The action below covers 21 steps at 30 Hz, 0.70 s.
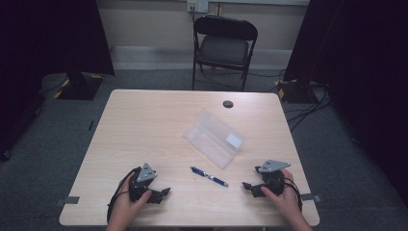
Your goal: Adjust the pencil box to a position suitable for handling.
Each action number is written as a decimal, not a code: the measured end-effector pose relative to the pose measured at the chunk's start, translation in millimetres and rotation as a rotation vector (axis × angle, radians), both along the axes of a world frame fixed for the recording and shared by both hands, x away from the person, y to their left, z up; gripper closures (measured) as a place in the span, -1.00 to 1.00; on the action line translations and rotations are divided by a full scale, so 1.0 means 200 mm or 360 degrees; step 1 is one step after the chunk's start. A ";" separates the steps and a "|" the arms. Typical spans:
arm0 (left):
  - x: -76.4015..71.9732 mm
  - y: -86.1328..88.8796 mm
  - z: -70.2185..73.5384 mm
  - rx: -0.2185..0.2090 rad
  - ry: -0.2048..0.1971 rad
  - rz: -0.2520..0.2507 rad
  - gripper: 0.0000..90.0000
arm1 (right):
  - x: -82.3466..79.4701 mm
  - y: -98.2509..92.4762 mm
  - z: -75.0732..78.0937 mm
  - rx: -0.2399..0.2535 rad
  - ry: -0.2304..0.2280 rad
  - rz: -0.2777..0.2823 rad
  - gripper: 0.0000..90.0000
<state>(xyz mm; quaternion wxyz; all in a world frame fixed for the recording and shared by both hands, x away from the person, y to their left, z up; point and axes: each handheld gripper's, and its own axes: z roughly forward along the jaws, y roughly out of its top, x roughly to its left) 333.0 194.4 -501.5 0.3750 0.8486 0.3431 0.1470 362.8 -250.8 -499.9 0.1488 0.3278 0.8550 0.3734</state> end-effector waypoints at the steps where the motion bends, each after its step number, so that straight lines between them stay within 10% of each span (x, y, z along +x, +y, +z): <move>1: 0.00 0.00 0.00 0.0002 -0.0002 0.0001 -0.70 | 0.00 0.00 0.00 0.0001 0.0001 0.0002 -0.68; 14: 0.00 0.00 0.00 0.0001 0.0000 0.0000 -0.70 | 0.00 0.00 0.00 0.0003 0.0000 -0.0001 -0.67; 21: 0.00 0.00 0.00 -0.0001 0.0003 -0.0004 -0.71 | 0.02 0.04 0.03 0.0041 -0.0006 -0.0021 -0.33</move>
